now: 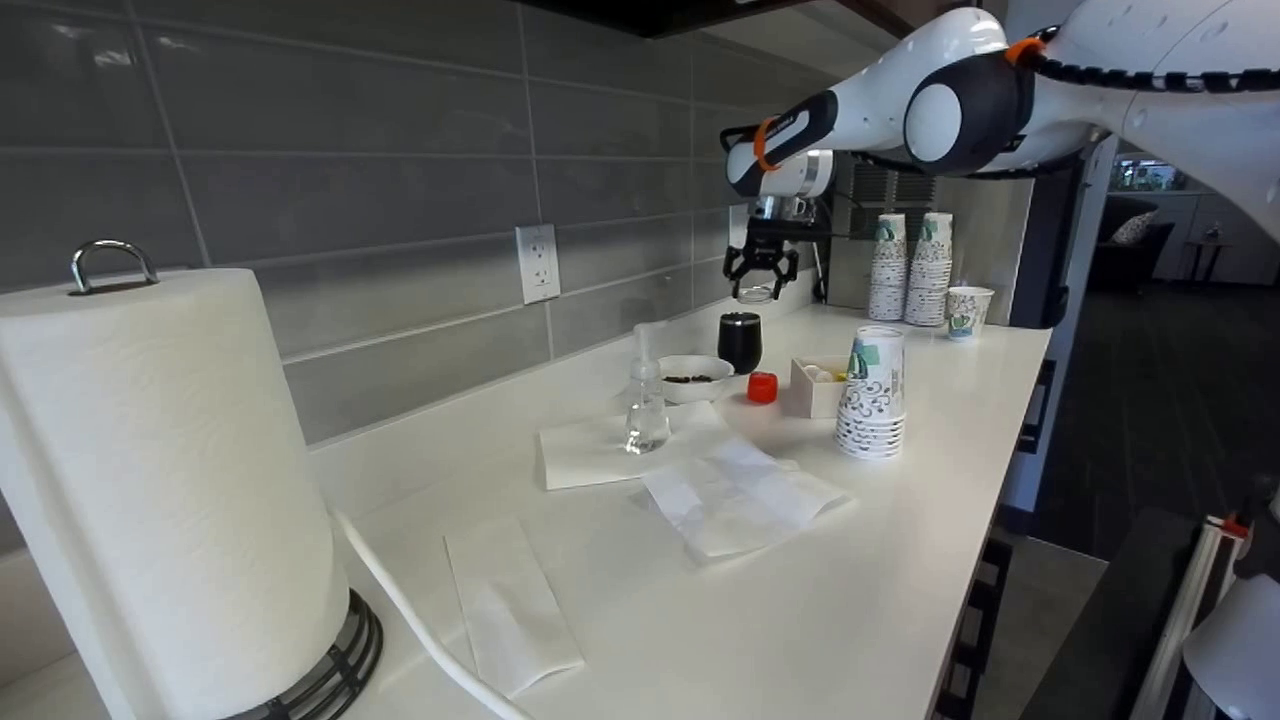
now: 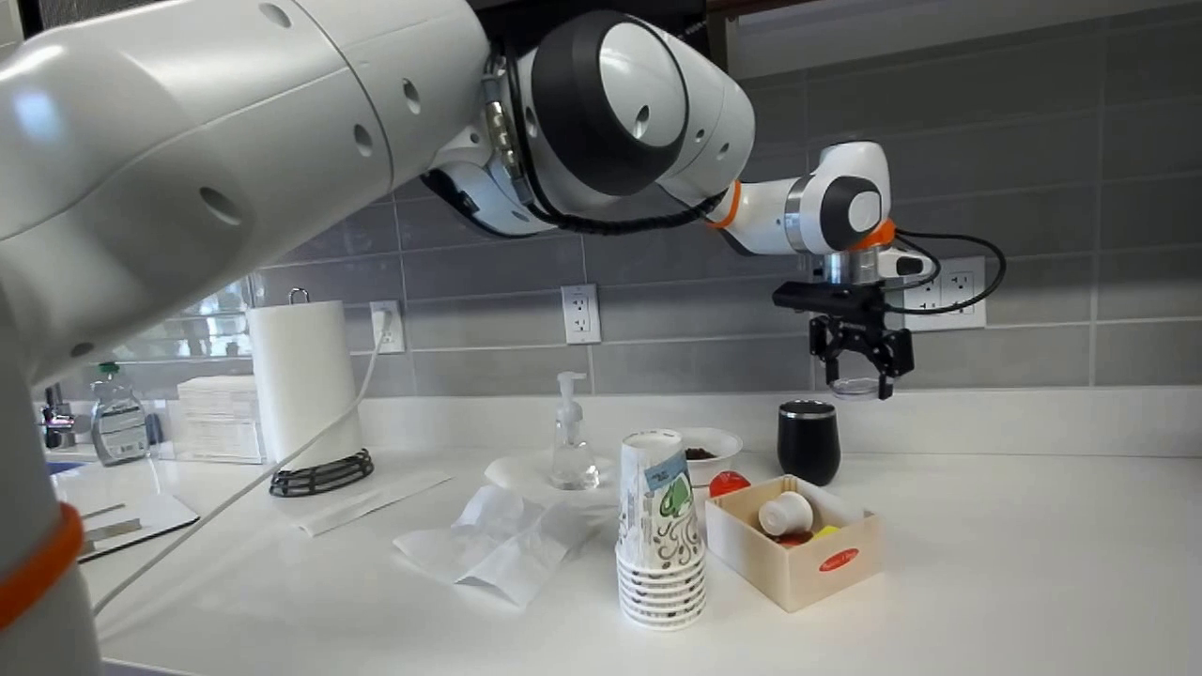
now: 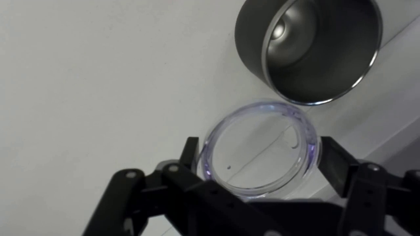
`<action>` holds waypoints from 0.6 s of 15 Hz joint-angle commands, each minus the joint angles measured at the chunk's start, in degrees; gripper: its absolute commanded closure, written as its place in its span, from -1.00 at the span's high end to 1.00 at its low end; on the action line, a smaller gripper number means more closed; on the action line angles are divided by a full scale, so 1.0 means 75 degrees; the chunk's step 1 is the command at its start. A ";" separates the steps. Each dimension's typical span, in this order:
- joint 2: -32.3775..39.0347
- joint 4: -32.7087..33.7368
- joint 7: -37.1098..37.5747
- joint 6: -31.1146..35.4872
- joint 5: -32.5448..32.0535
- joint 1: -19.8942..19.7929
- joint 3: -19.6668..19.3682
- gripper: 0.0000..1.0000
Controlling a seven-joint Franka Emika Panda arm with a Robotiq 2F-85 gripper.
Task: Put the lid on the black cup
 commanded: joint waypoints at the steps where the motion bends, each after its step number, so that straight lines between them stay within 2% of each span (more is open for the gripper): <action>1: -0.0842 -0.1336 -0.0359 0.0458 -0.0015 0.0189 0.0063 0.30; 9: -0.2058 -0.3654 -0.0384 0.1702 0.0026 0.0667 0.0024 0.30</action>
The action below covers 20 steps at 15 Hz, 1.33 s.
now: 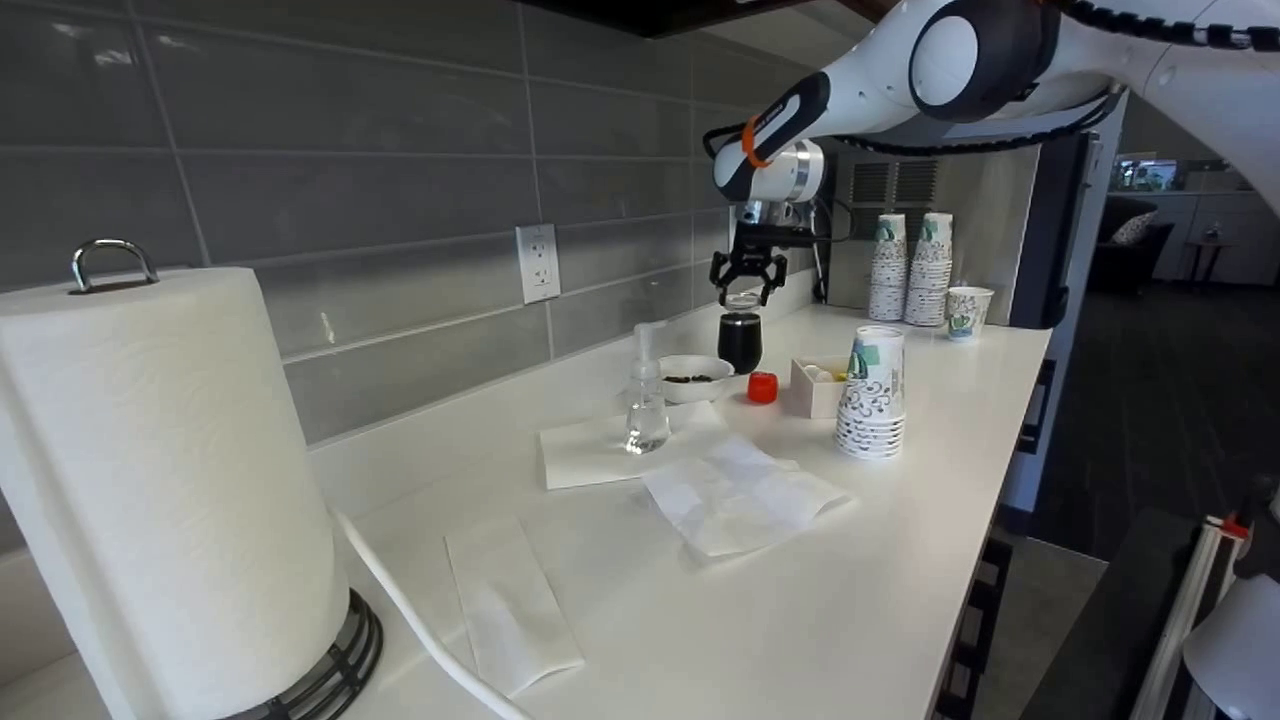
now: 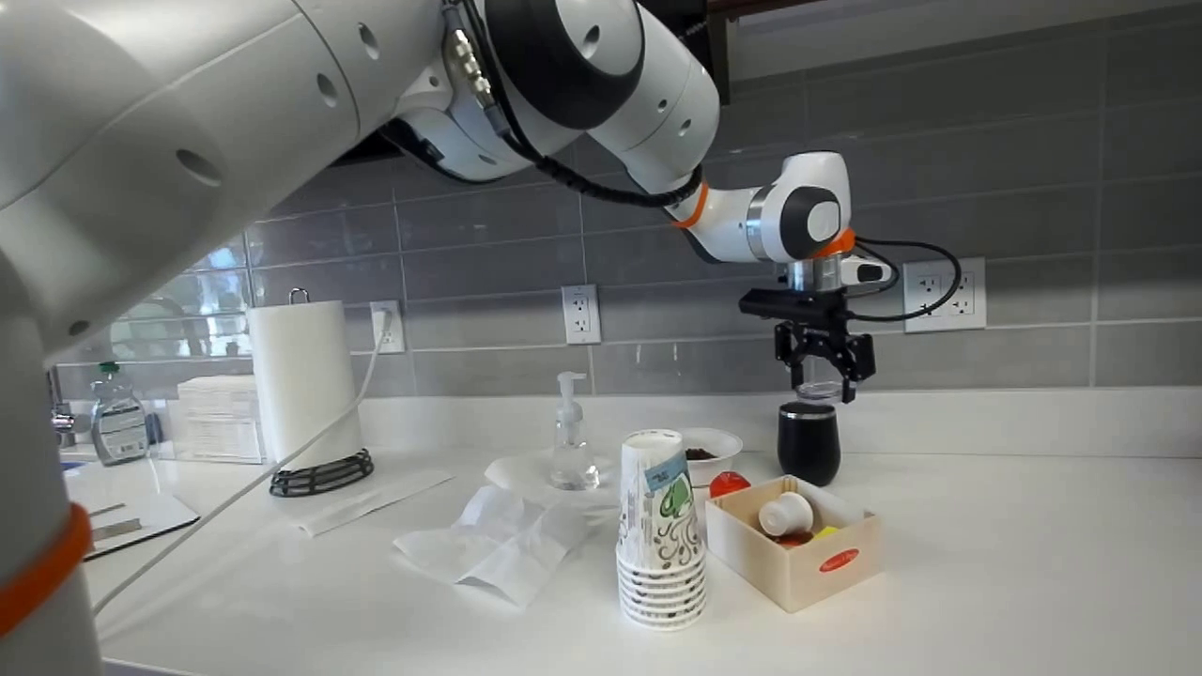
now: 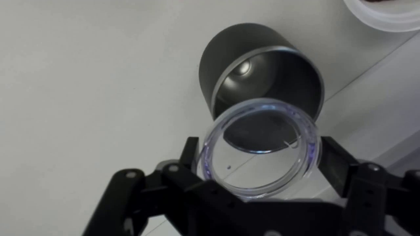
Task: Put the lid on the black cup
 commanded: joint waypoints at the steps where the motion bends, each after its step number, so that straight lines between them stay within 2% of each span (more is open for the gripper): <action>1: -0.1025 -0.1715 -0.0027 0.0773 0.0053 0.0158 -0.0009 0.30; 5: -0.1410 -0.2338 0.0065 0.1160 0.0148 0.0058 0.0061 0.30; 10: -0.1720 -0.2593 -0.0054 0.0958 0.0184 -0.0006 0.0097 0.30; 20: -0.1390 -0.1785 -0.0211 0.0253 0.0417 -0.0203 0.0271 0.30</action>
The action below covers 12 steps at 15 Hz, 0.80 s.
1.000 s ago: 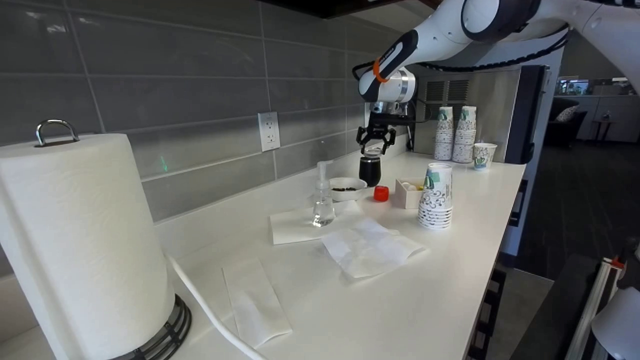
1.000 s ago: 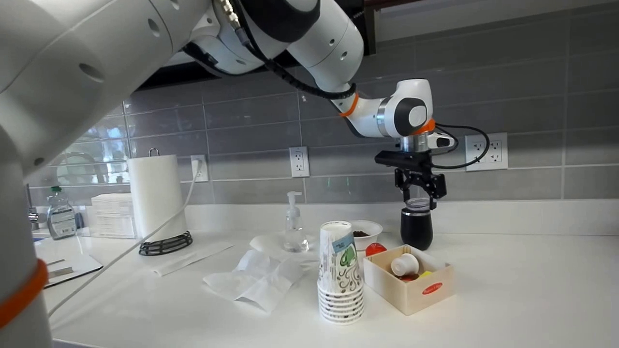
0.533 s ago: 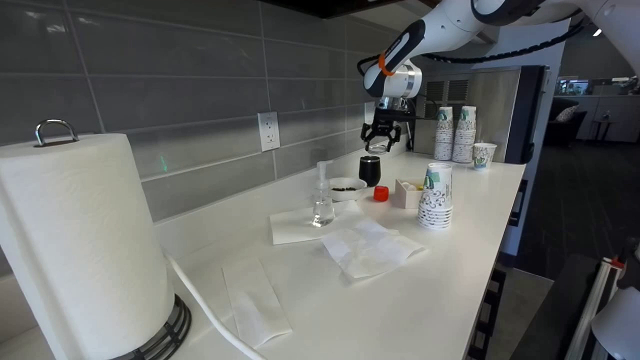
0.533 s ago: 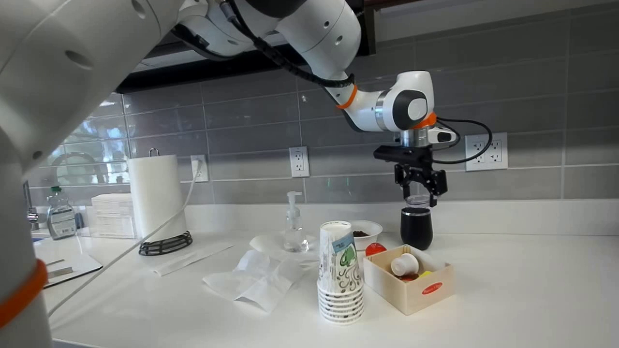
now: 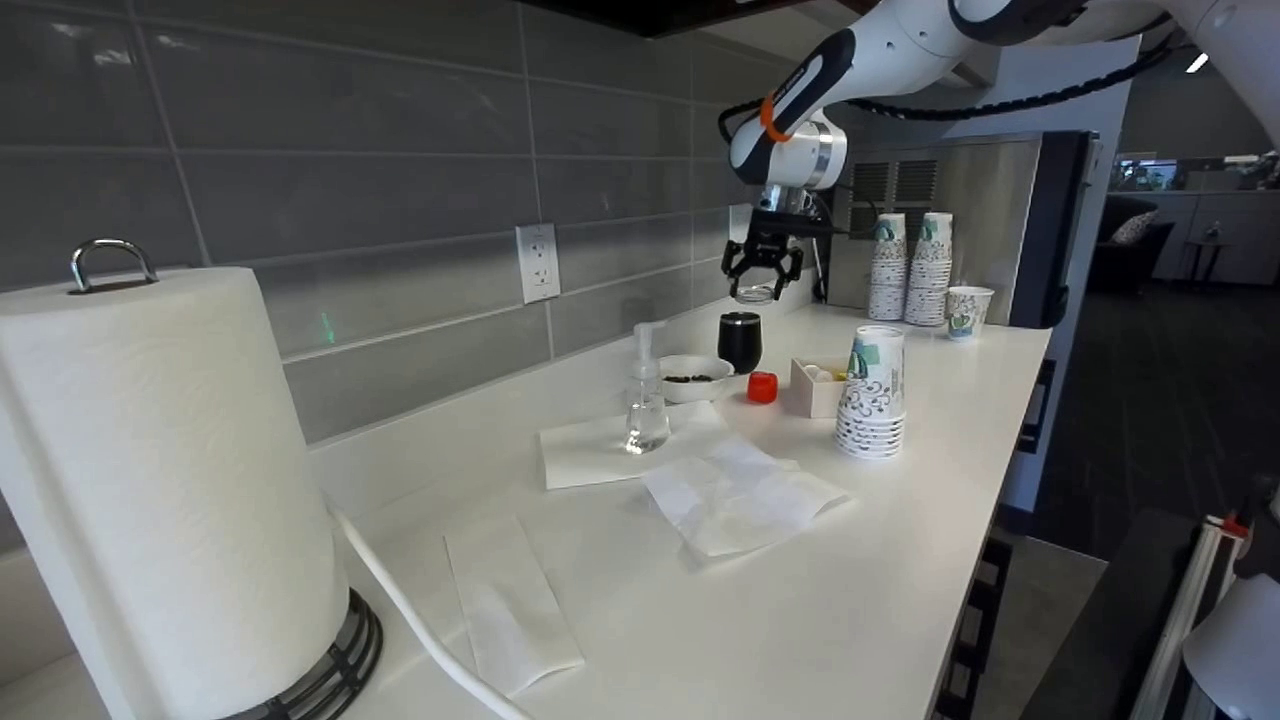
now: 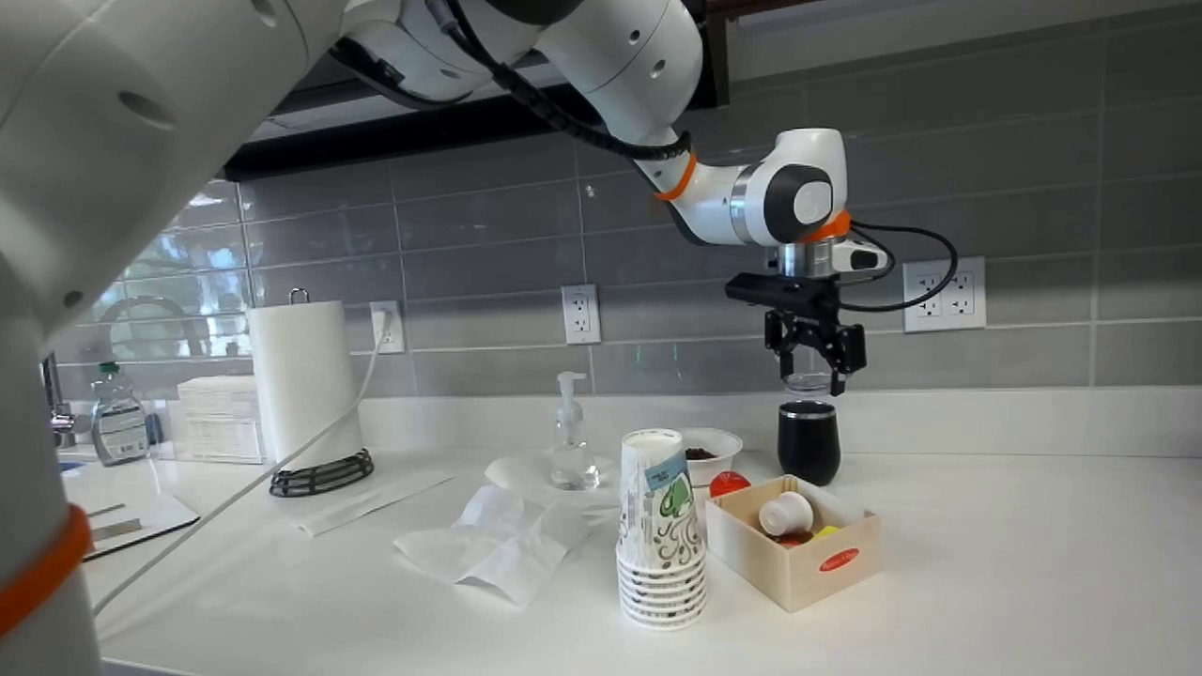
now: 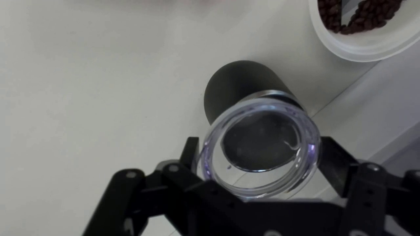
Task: Put the lid on the black cup
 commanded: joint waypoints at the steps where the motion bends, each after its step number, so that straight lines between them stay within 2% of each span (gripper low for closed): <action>1: 0.0116 0.0437 -0.0185 -0.0526 0.0158 -0.0114 0.0141 0.30; 8: 0.0555 0.1321 -0.0116 -0.1413 0.0167 -0.0172 0.0146 0.30; 12: 0.0919 0.1810 -0.0089 -0.1611 0.0236 -0.0242 0.0184 0.30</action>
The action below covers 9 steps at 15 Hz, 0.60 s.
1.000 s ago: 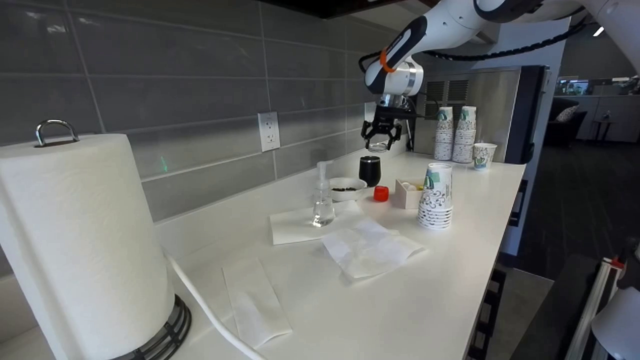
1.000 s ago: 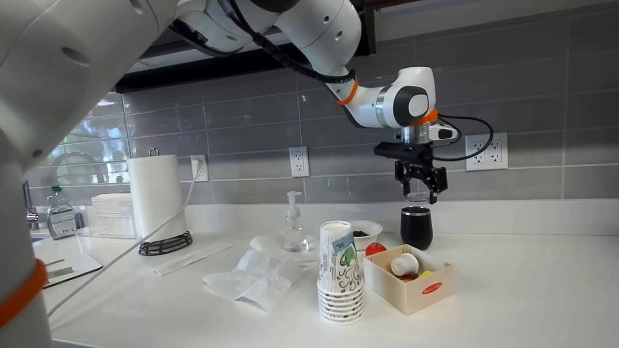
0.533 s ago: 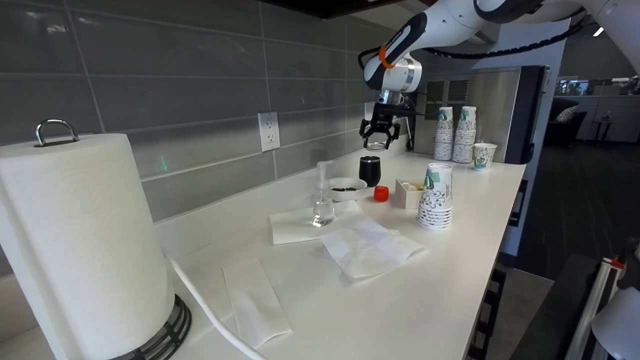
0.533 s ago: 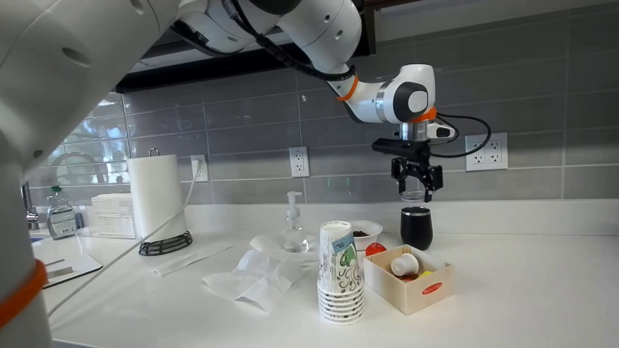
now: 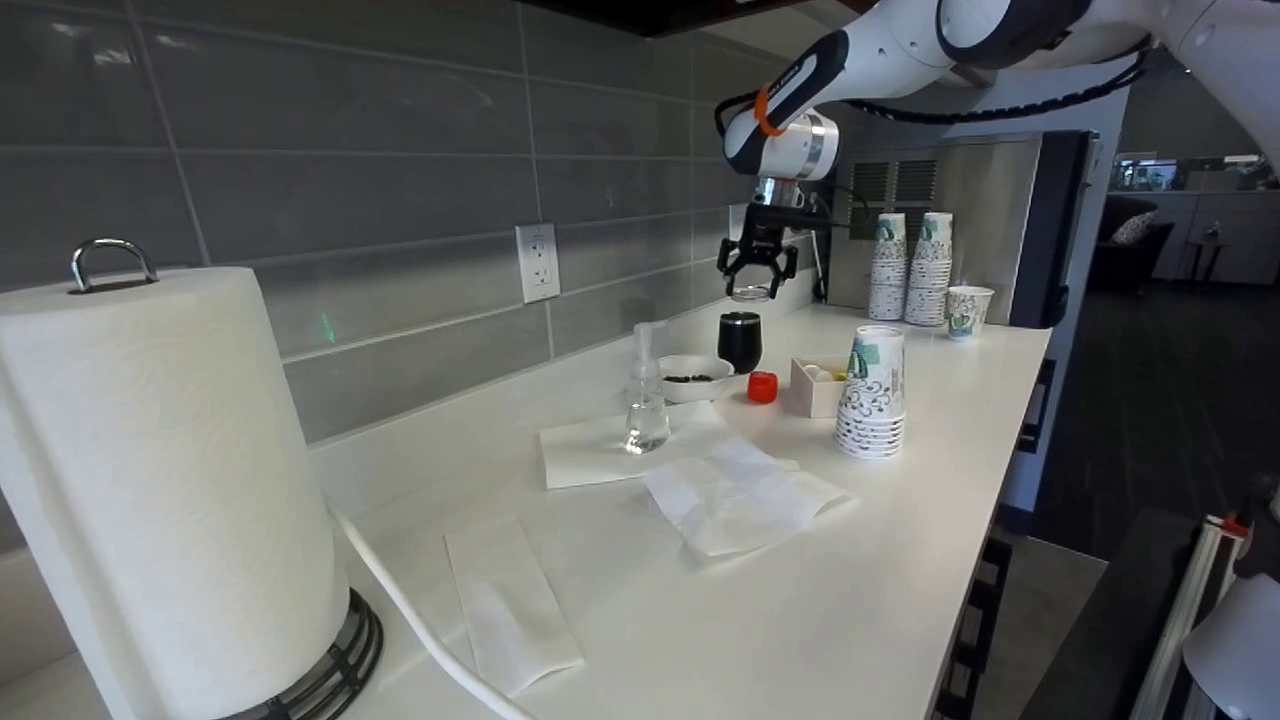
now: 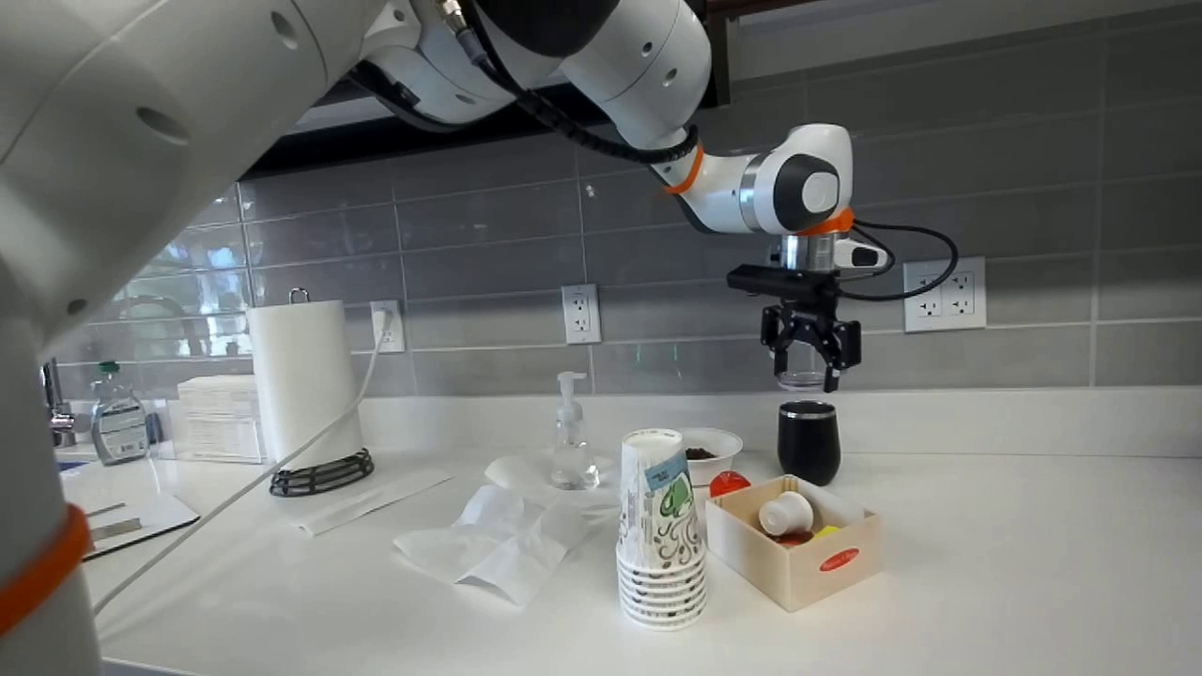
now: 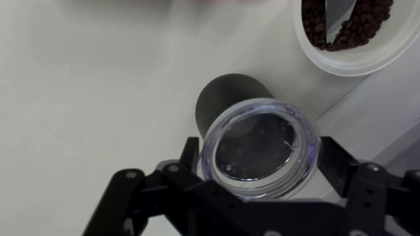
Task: Put the lid on the black cup
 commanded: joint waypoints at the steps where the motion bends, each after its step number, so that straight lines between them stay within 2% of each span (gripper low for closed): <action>1: 0.0539 0.0840 -0.0063 -0.0369 0.0232 -0.0178 0.0140 0.30; 9: 0.1141 0.1606 -0.0046 -0.0453 0.0267 -0.0264 0.0274 0.30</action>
